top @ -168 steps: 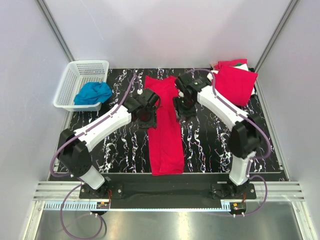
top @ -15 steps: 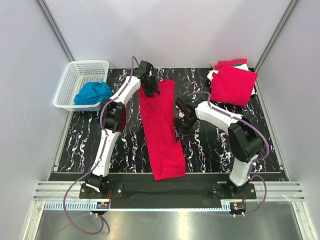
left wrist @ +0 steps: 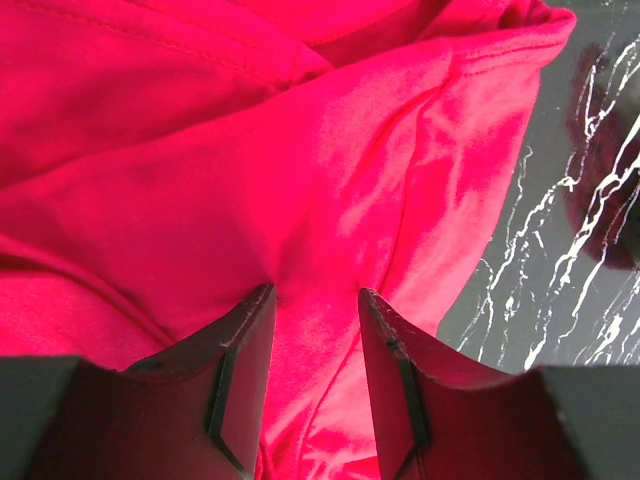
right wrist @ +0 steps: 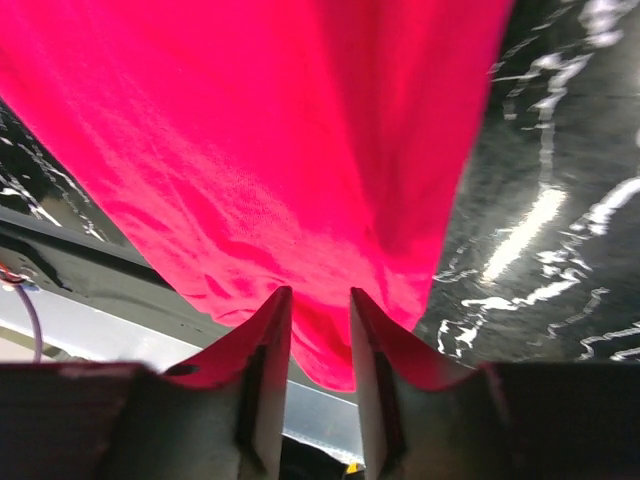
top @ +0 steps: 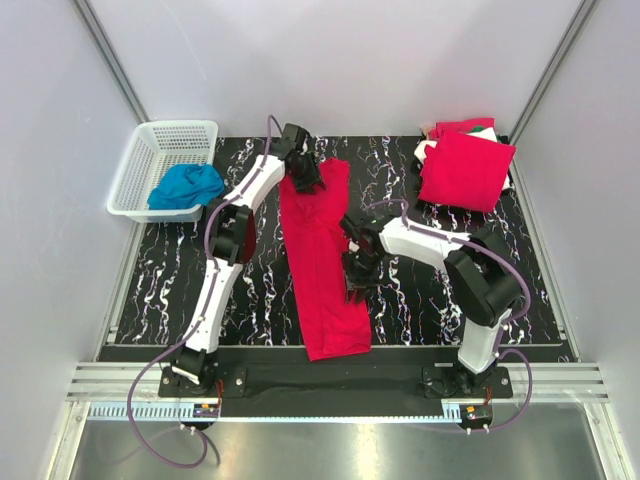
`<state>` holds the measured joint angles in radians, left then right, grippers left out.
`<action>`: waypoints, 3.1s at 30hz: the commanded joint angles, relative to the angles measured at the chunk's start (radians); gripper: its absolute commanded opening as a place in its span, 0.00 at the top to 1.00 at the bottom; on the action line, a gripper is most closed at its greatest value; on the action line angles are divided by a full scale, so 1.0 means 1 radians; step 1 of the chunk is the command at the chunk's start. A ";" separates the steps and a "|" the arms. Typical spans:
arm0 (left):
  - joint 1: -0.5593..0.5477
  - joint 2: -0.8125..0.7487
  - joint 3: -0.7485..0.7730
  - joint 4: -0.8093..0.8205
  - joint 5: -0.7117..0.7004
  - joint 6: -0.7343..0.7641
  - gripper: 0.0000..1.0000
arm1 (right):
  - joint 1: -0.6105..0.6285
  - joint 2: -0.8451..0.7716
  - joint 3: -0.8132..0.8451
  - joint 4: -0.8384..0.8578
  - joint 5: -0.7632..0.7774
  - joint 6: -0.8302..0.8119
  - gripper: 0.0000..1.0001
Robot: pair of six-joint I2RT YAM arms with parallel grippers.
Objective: Fold and stack the t-shirts
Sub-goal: Fold the tshirt
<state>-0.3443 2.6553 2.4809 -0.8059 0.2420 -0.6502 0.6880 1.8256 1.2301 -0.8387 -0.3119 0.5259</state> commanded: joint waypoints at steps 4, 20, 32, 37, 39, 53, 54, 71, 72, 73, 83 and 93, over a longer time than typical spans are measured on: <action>-0.048 0.029 0.036 0.036 0.054 -0.034 0.59 | 0.048 0.032 -0.027 0.047 -0.012 0.071 0.77; -0.044 0.078 0.108 0.050 0.060 -0.118 0.80 | 0.065 0.112 0.005 0.067 -0.029 0.091 1.00; -0.009 0.084 0.130 0.119 0.094 -0.164 0.91 | 0.065 0.093 0.025 0.064 -0.010 0.086 1.00; -0.009 0.086 0.125 0.123 0.109 -0.144 0.92 | 0.064 0.080 0.051 0.049 0.034 0.068 0.89; -0.009 0.058 0.113 0.125 0.112 -0.123 0.87 | 0.065 0.029 0.061 0.049 0.101 0.062 0.85; -0.035 -0.553 -0.515 0.117 0.194 0.090 0.66 | -0.169 0.062 0.472 0.026 0.203 -0.164 0.70; -0.041 -0.590 -0.552 0.099 0.177 0.119 0.66 | -0.177 0.136 0.512 0.021 0.200 -0.182 0.69; -0.208 -0.980 -1.169 -0.022 -0.072 0.225 0.64 | -0.234 0.764 1.459 -0.218 0.204 -0.265 0.61; -0.213 -0.982 -1.178 -0.021 -0.079 0.230 0.64 | -0.234 0.762 1.453 -0.218 0.208 -0.274 0.61; -0.216 -0.980 -1.183 -0.019 -0.081 0.231 0.64 | -0.234 0.764 1.444 -0.215 0.209 -0.280 0.61; -0.292 -0.940 -1.217 -0.016 -0.122 0.213 0.65 | -0.252 0.793 1.382 -0.204 0.257 -0.303 0.61; -0.325 -0.905 -1.284 0.053 -0.135 0.185 0.65 | -0.257 0.814 1.324 -0.183 0.255 -0.316 0.61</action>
<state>-0.6628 1.7370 1.2140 -0.8139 0.1364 -0.4503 0.4377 2.6335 2.5679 -1.0409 -0.0692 0.2314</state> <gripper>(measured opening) 0.351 0.389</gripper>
